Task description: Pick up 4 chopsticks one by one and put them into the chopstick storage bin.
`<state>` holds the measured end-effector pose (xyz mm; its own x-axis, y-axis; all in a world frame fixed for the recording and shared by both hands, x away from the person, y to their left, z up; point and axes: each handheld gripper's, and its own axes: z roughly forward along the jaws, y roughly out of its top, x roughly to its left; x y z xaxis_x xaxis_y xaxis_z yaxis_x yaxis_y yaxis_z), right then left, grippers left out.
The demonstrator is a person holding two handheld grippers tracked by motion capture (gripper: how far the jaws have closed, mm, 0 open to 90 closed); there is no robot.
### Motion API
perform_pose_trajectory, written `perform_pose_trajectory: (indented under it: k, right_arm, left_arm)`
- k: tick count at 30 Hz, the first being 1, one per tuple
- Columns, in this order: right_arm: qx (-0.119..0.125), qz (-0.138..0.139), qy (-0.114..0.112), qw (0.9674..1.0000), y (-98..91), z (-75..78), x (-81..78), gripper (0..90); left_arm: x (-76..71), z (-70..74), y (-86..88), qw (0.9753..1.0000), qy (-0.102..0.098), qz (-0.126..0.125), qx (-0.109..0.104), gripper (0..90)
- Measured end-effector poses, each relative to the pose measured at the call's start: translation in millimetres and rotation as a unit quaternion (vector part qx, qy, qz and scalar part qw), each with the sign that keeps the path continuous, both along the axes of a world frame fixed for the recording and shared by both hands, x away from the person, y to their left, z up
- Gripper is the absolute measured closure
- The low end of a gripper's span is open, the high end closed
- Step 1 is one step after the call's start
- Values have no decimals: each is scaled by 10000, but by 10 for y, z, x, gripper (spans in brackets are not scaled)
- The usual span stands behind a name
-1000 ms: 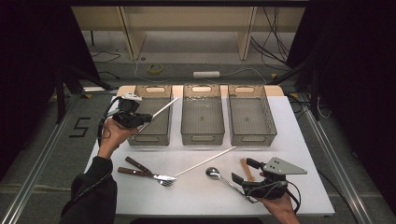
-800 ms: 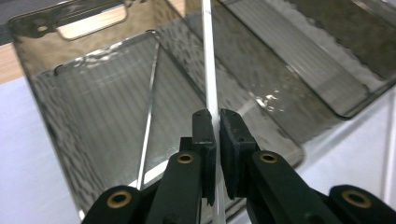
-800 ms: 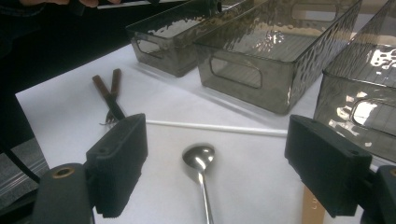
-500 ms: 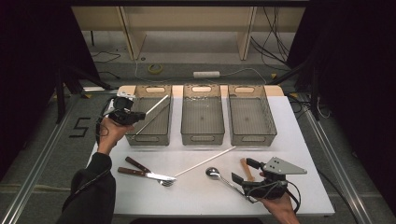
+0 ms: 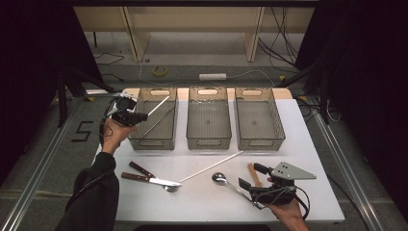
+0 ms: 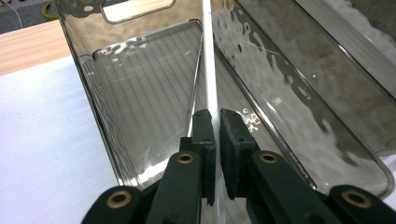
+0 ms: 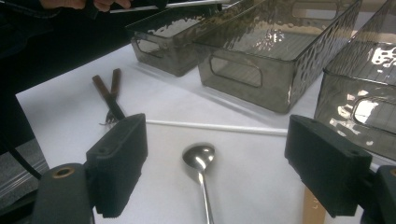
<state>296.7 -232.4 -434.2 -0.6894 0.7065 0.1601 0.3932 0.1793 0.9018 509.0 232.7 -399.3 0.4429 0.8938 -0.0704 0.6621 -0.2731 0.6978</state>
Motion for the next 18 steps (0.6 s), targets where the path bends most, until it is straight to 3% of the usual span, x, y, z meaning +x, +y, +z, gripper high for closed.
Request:
perform_pose_trajectory:
  k: [18]
  right_arm:
    - [7,10,0,10000,0,0,0,222]
  left_arm:
    - [160,-69,-70,9999,35,28,102,844]
